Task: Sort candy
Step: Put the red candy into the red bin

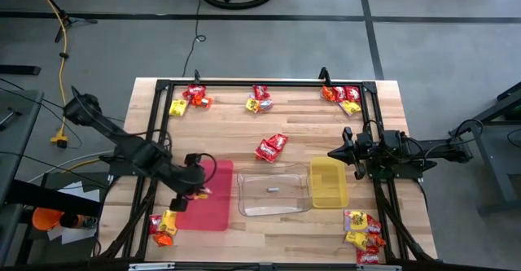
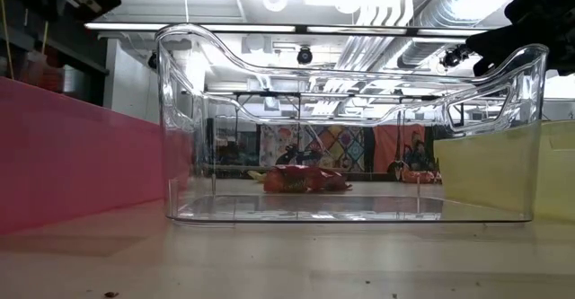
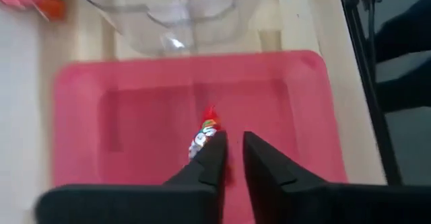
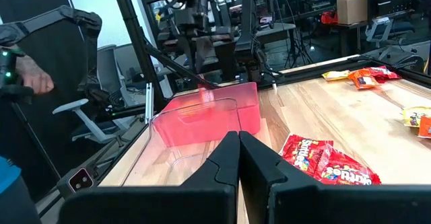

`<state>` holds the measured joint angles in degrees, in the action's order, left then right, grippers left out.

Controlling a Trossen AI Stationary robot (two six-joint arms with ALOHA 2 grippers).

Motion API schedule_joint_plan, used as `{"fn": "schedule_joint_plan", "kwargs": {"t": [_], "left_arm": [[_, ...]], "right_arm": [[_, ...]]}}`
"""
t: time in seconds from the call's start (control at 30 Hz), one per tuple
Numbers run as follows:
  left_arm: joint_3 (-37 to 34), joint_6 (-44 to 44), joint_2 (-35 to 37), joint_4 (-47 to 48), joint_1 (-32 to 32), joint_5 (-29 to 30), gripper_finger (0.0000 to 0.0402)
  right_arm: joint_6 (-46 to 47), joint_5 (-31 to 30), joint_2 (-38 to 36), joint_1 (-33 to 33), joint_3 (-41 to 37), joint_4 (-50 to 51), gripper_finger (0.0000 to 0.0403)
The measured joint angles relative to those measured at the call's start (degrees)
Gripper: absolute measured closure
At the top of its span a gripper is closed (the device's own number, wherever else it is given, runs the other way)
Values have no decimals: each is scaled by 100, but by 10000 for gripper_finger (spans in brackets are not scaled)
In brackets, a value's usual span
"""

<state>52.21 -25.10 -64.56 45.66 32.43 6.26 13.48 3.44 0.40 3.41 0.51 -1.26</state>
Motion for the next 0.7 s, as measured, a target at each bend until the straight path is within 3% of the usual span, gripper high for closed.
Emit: {"fn": "schedule_joint_plan", "kwargs": {"t": [0.33,0.53,0.7], "left_arm": [[653,240,79,34,-598,192,230],[828,688,510,-928,-1336,1004,217],[654,926,800,-2230,-2049,1047,219]], "right_arm": [[-1,0,0,1,0,0,402],[-1,-2,-4,1,1,0,402],[-1,-12,-4,1,2,0,402]]}}
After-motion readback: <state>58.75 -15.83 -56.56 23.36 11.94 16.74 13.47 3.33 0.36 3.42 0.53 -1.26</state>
